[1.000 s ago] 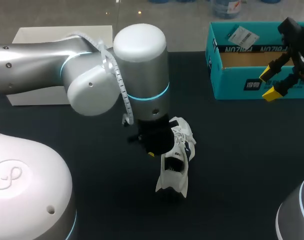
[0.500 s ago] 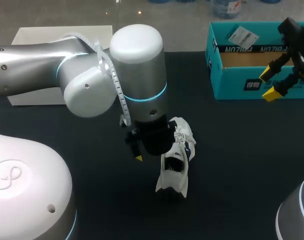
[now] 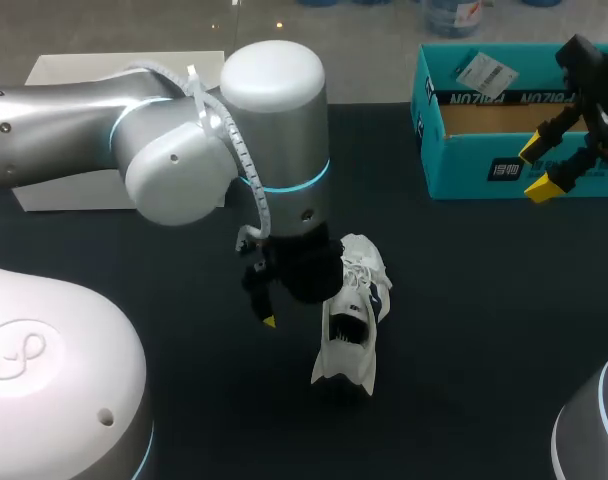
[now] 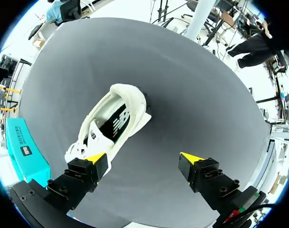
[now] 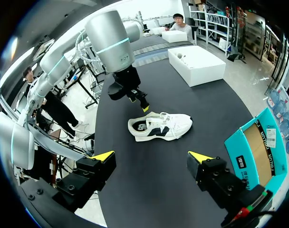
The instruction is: Take the shoe out of the shoebox, open the shoe tongue, remove and reinsert the insole, then place the shoe into the shoebox
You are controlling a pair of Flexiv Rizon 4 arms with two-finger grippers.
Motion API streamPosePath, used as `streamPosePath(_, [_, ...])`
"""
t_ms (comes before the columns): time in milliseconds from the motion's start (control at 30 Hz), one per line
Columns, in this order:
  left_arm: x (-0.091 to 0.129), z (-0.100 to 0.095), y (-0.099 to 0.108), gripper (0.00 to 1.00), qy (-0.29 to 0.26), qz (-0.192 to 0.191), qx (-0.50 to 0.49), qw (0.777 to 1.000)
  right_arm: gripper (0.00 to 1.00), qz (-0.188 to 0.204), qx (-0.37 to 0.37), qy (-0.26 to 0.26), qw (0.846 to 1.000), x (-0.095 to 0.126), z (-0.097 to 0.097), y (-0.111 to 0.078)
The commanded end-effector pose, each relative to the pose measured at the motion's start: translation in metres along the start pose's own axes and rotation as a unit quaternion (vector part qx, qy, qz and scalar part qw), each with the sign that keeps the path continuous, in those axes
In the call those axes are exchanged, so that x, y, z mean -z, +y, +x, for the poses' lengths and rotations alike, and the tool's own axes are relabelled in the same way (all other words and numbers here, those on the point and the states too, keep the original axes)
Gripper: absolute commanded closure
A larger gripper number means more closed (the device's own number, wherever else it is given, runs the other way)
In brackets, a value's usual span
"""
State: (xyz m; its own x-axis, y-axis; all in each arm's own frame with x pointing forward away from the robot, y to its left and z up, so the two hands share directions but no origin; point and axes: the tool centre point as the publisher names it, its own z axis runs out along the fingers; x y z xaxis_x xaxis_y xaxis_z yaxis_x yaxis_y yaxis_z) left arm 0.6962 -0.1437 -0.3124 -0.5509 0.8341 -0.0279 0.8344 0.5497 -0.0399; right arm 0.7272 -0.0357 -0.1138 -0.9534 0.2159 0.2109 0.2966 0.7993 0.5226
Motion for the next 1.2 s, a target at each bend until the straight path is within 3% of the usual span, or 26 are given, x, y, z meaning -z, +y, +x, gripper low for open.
streamPosePath(33, [0.009,0.008,-0.008,0.0,0.016,-0.022,0.09,0.996,0.0,0.002,0.0,0.001,1.0,-0.001,-0.001,0.001])
streamPosePath(600, [0.013,0.05,-0.033,0.0,0.004,0.023,0.269,0.963,0.0,0.002,0.0,0.001,1.0,-0.001,-0.001,0.001])
streamPosePath(733, [0.008,0.047,-0.041,0.0,0.013,0.058,0.277,0.959,0.0,0.002,0.0,0.001,1.0,-0.001,-0.001,0.001])
streamPosePath(1200, [0.002,0.02,-0.092,0.0,0.042,0.014,0.313,0.949,0.0,0.002,0.0,0.001,1.0,-0.001,-0.001,0.001])
